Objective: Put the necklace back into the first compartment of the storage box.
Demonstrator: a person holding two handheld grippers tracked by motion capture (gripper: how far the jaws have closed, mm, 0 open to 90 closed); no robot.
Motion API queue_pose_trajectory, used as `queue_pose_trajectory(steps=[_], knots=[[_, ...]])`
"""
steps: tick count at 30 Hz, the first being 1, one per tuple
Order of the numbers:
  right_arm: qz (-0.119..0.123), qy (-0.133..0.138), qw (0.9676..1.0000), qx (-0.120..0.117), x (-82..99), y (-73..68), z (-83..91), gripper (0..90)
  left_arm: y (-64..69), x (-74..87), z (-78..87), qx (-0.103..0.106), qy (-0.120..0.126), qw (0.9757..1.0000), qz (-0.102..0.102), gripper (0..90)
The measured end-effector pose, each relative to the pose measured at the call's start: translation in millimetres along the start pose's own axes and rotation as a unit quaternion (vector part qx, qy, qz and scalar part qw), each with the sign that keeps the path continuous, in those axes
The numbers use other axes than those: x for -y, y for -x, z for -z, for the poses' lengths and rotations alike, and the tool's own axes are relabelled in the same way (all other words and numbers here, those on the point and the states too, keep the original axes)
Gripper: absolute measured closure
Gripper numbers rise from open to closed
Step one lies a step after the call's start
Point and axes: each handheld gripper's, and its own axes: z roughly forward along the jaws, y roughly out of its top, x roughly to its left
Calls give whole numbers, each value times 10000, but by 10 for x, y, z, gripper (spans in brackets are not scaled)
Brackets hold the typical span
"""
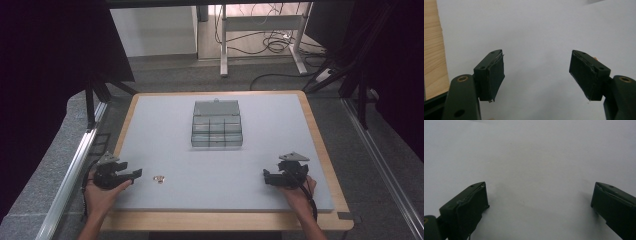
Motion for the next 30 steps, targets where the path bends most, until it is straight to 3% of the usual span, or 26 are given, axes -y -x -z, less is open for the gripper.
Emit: queue_pose_trajectory(steps=[6, 18, 27, 30], knots=[[6, -2, 10000, 6, 0, -2, 0, 6, -2, -32, 107, 56, 114, 9999, 5, 297], [9, -23, 10000, 4, -4, -2, -2, 3, 38, -138, 257, 172, 81, 9998, -82, 283], [32, -21, 10000, 2, -8, 0, -10, 0, 204, -221, 293, 288, 18, 9990, -328, 276], [32, -21, 10000, 2, -8, 0, -9, 0, 330, -244, 271, 407, -39, 9978, -513, 292]])
